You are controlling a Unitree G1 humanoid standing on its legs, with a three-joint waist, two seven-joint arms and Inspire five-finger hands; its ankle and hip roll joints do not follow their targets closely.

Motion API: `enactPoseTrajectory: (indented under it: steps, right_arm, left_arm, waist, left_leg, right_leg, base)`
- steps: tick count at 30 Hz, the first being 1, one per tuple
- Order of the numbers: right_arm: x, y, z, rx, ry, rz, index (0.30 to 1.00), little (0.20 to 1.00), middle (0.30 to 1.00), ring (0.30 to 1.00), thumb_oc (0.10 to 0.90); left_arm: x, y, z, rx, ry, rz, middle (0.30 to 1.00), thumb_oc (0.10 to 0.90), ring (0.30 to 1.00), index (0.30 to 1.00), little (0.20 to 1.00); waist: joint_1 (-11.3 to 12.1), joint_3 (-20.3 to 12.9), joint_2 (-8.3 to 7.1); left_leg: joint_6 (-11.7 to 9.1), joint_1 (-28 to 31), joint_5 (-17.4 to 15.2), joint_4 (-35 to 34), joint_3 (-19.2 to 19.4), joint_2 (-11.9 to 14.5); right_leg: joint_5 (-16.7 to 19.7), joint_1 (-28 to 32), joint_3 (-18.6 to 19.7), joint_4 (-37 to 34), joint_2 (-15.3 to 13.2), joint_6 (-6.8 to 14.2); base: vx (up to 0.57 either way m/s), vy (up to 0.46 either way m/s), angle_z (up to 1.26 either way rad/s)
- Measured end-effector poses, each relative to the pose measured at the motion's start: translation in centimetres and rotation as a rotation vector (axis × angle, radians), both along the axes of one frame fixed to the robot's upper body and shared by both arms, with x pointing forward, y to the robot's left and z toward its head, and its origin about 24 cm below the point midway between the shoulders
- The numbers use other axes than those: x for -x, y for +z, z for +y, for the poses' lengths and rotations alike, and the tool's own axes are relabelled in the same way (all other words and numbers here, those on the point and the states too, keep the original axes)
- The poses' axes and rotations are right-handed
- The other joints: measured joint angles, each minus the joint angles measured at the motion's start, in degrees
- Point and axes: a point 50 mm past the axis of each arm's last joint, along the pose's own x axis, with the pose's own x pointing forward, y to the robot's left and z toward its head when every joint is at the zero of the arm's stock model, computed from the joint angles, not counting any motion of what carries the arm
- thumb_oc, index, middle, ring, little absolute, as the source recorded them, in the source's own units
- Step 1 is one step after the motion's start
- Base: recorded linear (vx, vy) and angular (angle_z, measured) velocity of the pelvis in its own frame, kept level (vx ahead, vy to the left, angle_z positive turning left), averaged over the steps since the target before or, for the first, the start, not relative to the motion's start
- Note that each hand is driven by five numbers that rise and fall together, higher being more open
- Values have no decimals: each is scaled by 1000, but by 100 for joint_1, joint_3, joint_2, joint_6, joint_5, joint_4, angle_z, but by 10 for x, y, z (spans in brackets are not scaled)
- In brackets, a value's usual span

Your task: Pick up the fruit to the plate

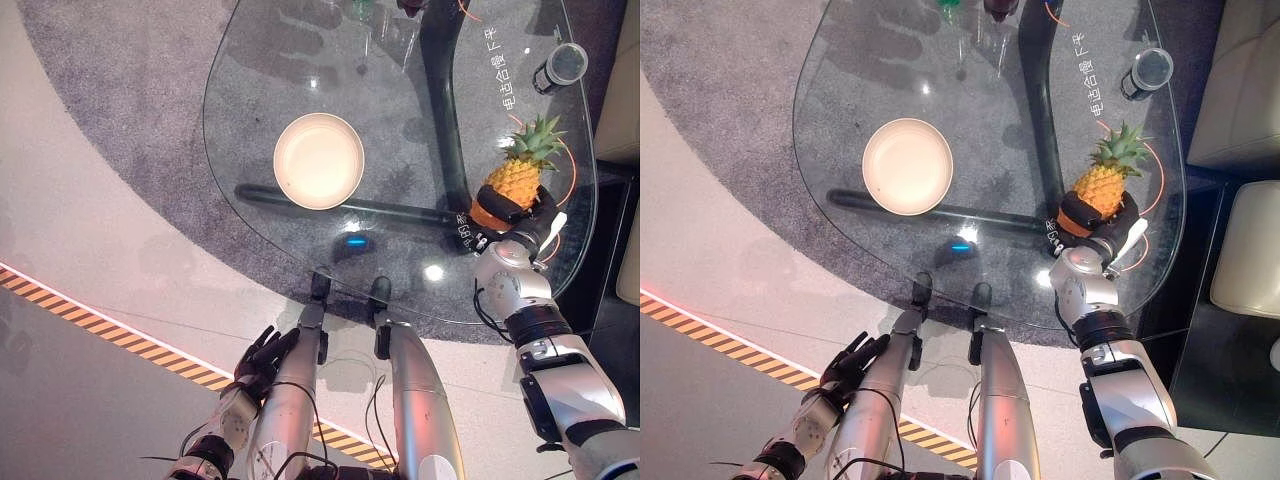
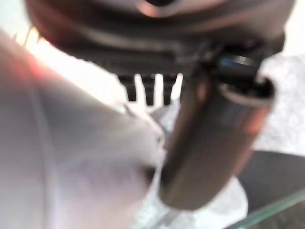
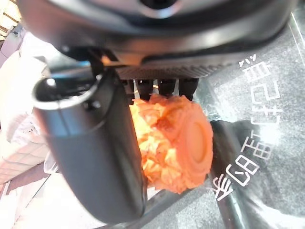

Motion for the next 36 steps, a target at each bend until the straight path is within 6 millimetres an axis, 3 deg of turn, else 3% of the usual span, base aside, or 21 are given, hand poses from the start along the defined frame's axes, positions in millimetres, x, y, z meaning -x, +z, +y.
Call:
enactPoseTrajectory:
  steps: [8,18,29,36]
  right_arm:
    - [0,-10,1,-68,53,2,300,200,300,300,100]
    - [7,-22,46,-160,241,-99,300,200,300,300,100]
    - [17,6,62,-162,332,-272,300,200,300,300,100]
    - [27,14,74,-86,509,-359,300,200,300,300,100]
  left_arm:
    - [0,0,1,3,12,-5,900,800,900,900,900]
    - [-6,7,9,23,100,-67,900,800,900,900,900]
    - [-3,7,16,33,161,-76,900,800,900,900,900]
    - [-5,12,24,60,275,-137,900,800,900,900,900]
  waist:
    - [12,0,1]
    - [28,1,3]
    - [-13,2,4]
    - [-25,2,4]
  left_leg:
    - [-2,212,36,-23,-1,6]
    - [-14,468,20,-132,-2,31]
    - [-8,732,18,-214,0,34]
    - [-15,795,13,-229,-1,59]
  right_leg:
    - [10,217,-13,-14,2,3]
    - [-13,453,-18,-84,25,-4]
    - [-26,698,-8,-137,31,-10]
    - [-28,787,-24,-185,56,-13]
  base:
    - [0,0,0]
    - [0,0,0]
    - [0,0,0]
    - [0,0,0]
